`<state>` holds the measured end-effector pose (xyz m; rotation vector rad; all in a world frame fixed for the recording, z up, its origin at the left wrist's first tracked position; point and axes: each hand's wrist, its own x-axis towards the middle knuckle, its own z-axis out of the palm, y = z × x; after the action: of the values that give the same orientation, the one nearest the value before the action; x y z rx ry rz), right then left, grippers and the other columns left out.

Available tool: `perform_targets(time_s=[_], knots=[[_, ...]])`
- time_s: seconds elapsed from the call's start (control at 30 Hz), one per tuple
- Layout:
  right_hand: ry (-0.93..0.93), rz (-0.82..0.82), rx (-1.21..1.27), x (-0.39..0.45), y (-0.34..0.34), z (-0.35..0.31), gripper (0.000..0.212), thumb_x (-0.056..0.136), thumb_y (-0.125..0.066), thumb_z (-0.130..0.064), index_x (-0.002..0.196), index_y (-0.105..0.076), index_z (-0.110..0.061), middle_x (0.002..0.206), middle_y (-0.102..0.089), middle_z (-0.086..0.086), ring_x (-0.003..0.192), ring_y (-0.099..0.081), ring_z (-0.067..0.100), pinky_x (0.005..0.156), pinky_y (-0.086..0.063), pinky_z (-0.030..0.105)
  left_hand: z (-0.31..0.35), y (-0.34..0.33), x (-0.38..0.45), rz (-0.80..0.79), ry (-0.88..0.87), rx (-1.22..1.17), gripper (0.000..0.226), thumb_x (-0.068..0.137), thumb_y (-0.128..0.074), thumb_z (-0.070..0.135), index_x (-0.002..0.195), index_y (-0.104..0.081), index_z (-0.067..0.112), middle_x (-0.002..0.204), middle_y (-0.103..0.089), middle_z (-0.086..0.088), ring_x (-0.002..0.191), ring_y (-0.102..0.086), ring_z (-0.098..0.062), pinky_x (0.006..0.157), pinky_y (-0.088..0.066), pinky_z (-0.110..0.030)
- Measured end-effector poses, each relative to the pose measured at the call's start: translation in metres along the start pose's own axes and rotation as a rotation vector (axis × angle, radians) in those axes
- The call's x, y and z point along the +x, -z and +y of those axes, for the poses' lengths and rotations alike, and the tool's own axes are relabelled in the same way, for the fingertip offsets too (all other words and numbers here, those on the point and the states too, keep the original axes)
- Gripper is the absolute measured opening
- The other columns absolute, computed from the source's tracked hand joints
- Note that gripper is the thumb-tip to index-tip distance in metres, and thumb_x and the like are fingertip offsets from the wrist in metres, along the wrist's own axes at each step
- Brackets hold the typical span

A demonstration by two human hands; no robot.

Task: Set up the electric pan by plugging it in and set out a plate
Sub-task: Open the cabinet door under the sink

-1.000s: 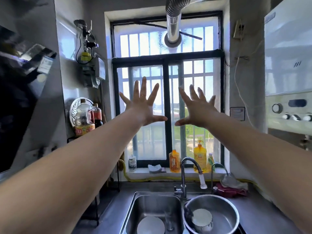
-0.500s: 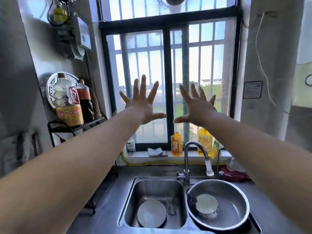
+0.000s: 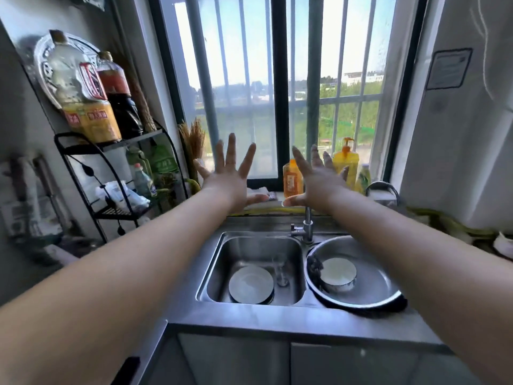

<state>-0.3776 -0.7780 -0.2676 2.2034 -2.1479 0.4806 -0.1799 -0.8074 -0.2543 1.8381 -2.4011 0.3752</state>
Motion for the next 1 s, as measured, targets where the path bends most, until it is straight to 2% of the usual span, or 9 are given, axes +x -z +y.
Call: perform_targets(time_s=[0.37,0.53,0.73,0.8,0.87,0.93,1.0], knots=[[-0.021,-0.161,0.001,-0.039,-0.132,0.012,0.118,0.069,-0.065,-0.068,0.148,0.019,-0.042,0.162,0.017,0.008,0.149,0.011,0.034,0.110,0.001,0.070,0.016,-0.126,-0.049,-0.191,0.011,0.005,0.110,0.071,-0.033,0.085,0.140,0.037,0.035,0.143,0.051,-0.008,0.136,0.040,-0.035,0.102,0.006,-0.078],[-0.042,-0.225,-0.005,-0.063,-0.194,0.014,0.115,0.071,-0.065,-0.066,0.150,0.015,-0.041,0.163,0.013,0.008,0.150,0.008,0.033,0.112,0.000,0.069,0.022,-0.190,-0.077,-0.244,0.035,-0.060,0.112,0.071,-0.037,0.085,0.141,0.034,0.035,0.147,0.046,-0.008,0.139,0.036,-0.031,0.104,0.005,-0.075],[-0.086,-0.349,-0.001,-0.105,-0.281,0.018,0.113,0.071,-0.066,-0.066,0.150,0.011,-0.042,0.163,0.010,0.008,0.150,0.003,0.032,0.112,-0.005,0.067,0.037,-0.275,-0.116,-0.346,0.113,-0.210,0.111,0.074,-0.042,0.080,0.147,0.027,0.032,0.154,0.036,-0.008,0.146,0.023,-0.027,0.109,-0.002,-0.069],[-0.084,-0.370,-0.013,-0.117,-0.303,0.021,0.110,0.073,-0.065,-0.065,0.151,0.008,-0.041,0.163,0.006,0.009,0.150,0.000,0.031,0.114,-0.007,0.064,0.043,-0.298,-0.129,-0.318,0.104,-0.247,0.106,0.080,-0.043,0.075,0.150,0.019,0.026,0.159,0.023,-0.011,0.148,0.012,-0.028,0.114,-0.010,-0.063],[-0.067,-0.362,-0.030,-0.129,-0.323,0.026,0.103,0.077,-0.063,-0.063,0.152,0.003,-0.040,0.163,-0.004,0.010,0.150,-0.007,0.030,0.115,-0.012,0.059,0.048,-0.321,-0.143,-0.217,0.064,-0.272,0.095,0.086,-0.043,0.066,0.153,0.003,0.017,0.161,-0.004,-0.014,0.148,-0.009,-0.029,0.115,-0.024,-0.052],[-0.034,-0.316,-0.044,-0.145,-0.341,0.029,0.093,0.081,-0.061,-0.060,0.153,-0.006,-0.038,0.159,-0.022,0.008,0.146,-0.022,0.028,0.114,-0.021,0.052,0.055,-0.345,-0.160,-0.100,0.019,-0.259,0.082,0.089,-0.045,0.060,0.150,-0.018,0.013,0.148,-0.040,-0.014,0.136,-0.037,-0.029,0.102,-0.040,-0.041],[0.000,-0.229,-0.027,-0.162,-0.359,0.032,0.082,0.084,-0.059,-0.056,0.152,-0.019,-0.035,0.148,-0.043,0.001,0.134,-0.039,0.028,0.107,-0.032,0.042,0.061,-0.366,-0.177,-0.048,0.020,-0.284,0.068,0.090,-0.048,0.057,0.141,-0.034,0.014,0.120,-0.061,-0.012,0.110,-0.057,-0.029,0.080,-0.048,-0.038]])
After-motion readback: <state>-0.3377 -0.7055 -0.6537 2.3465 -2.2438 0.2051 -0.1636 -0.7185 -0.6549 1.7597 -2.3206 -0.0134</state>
